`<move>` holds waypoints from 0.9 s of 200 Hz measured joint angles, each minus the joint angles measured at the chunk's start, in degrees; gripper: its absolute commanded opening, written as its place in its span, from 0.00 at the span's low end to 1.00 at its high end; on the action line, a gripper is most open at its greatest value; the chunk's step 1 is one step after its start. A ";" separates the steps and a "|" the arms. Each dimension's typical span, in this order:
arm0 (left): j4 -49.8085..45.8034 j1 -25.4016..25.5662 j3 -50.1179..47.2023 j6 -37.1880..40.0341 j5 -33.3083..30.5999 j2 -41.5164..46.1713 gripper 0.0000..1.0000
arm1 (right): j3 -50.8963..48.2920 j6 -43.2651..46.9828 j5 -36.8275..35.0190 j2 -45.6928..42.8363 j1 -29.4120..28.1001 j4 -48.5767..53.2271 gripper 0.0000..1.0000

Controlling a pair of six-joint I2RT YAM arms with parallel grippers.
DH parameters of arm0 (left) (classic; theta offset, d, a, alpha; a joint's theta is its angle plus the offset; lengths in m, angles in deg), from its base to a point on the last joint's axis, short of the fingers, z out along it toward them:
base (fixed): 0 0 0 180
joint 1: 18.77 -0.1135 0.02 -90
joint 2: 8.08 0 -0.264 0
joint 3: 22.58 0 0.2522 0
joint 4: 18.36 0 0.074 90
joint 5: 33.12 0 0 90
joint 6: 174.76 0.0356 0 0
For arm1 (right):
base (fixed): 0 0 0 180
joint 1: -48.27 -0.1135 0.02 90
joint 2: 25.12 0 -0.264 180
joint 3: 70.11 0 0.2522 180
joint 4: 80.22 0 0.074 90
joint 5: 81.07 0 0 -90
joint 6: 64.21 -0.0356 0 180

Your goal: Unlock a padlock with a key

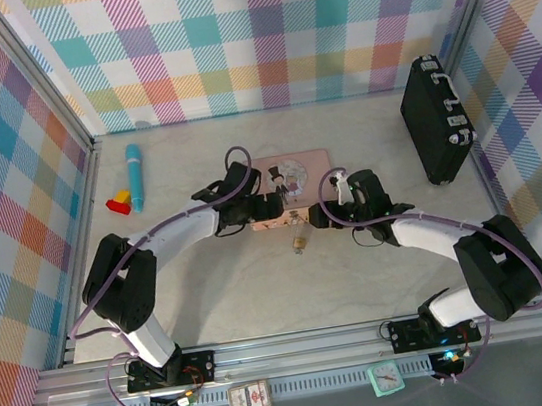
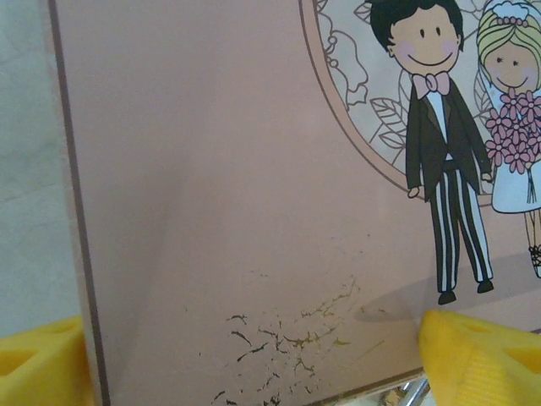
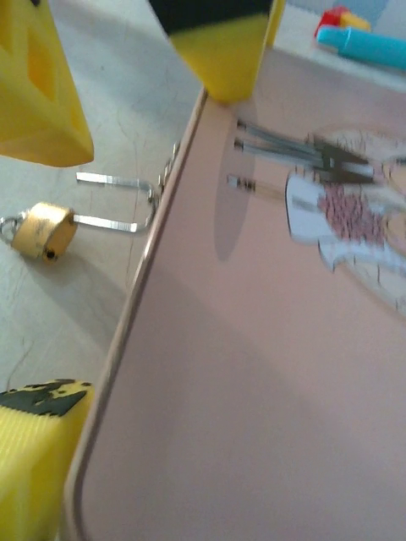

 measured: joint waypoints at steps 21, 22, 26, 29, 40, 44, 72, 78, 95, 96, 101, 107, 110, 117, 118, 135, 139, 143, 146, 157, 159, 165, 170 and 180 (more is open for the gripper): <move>0.35 0.83 -0.04 -0.94 0.20 -0.11 0.87 | -1.73 -1.99 2.80 -0.24 0.00 -4.52 0.61; 0.35 0.87 -0.04 -1.03 0.20 -0.11 0.87 | -1.84 -2.08 2.91 -0.24 0.00 -4.72 0.61; 0.33 1.01 -0.04 -1.20 0.17 -0.11 0.87 | -2.47 -2.71 3.37 -0.24 0.00 -5.86 0.60; 0.31 1.07 -0.04 -1.46 0.15 -0.11 0.87 | -2.97 -3.19 3.67 -0.24 0.00 -6.67 0.59; 0.31 1.11 -0.04 -1.97 0.02 -0.11 0.87 | -5.01 -5.38 4.52 -0.09 -0.02 -9.55 0.57; 0.31 1.11 -0.04 -2.16 0.02 -0.11 0.87 | -5.66 -6.19 4.74 0.04 -0.07 -10.58 0.57; 0.33 1.11 -0.11 -3.67 -0.02 -0.11 0.86 | -10.25 -12.55 4.94 3.74 -1.01 -20.06 0.51; 0.31 1.11 -0.11 -3.98 -0.04 -0.11 0.86 | -10.93 -13.55 4.81 4.68 -1.29 -21.81 0.49; 0.22 1.11 -0.11 -4.70 -0.15 -0.11 0.86 | -12.31 -16.46 4.63 7.61 -2.23 -26.75 0.46; 0.22 1.11 -0.11 -4.72 -0.15 -0.11 0.86 | -12.39 -16.70 4.59 7.82 -2.32 -27.12 0.46; 0.15 1.11 -0.11 -4.83 -0.22 -0.11 0.86 | -12.68 -17.16 4.37 8.57 -2.58 -28.70 0.46; 0.13 1.11 -0.11 -5.03 -0.24 -0.11 0.86 | -12.85 -17.90 4.11 9.31 -2.93 -30.62 0.45; 0.11 1.11 -0.11 -5.20 -0.26 -0.11 0.87 | -12.90 -18.27 4.04 9.60 -3.13 -31.32 0.45; 0.11 1.11 -0.11 -5.55 -0.24 -0.11 0.87 | -12.90 -19.04 3.69 10.29 -3.48 -32.87 0.45; 0.11 1.11 -0.11 -5.55 -0.24 -0.11 0.87 | -12.90 -19.17 3.54 10.43 -3.56 -33.20 0.45; 0.04 1.11 -0.11 -6.23 -0.24 -0.11 0.87 | -12.90 -20.44 2.49 12.04 -4.63 -36.39 0.43; 0.02 1.11 -0.11 -6.23 -0.24 -0.11 0.87 | -12.90 -20.63 2.38 12.28 -4.83 -36.92 0.42; -0.02 1.11 -0.11 -6.29 -0.24 -0.11 0.87 | -12.90 -20.74 2.25 12.41 -5.01 -37.20 0.42; -0.04 1.11 -0.11 -6.36 -0.24 -0.11 0.87 | -12.90 -20.92 2.16 12.52 -5.05 -37.40 0.41; -0.07 1.11 -0.11 -6.58 -0.24 -0.11 0.87 | -12.90 -21.73 1.53 13.20 -5.75 -38.73 0.39; -0.09 1.11 -0.11 -6.64 -0.24 -0.11 0.87 | -12.90 -21.66 1.20 13.46 -5.95 -39.17 0.39; -0.09 1.11 -0.11 -6.78 -0.22 -0.11 0.87 | -12.90 -21.92 0.22 14.45 -6.47 -40.94 0.39; -0.09 1.11 -0.11 -6.88 -0.24 -0.11 0.87 | -13.00 -22.21 -0.63 15.10 -6.86 -42.34 0.38; -0.09 1.11 -0.11 -7.15 -0.24 -0.11 0.87 | -13.42 -22.80 -2.21 15.96 -7.54 -44.48 0.38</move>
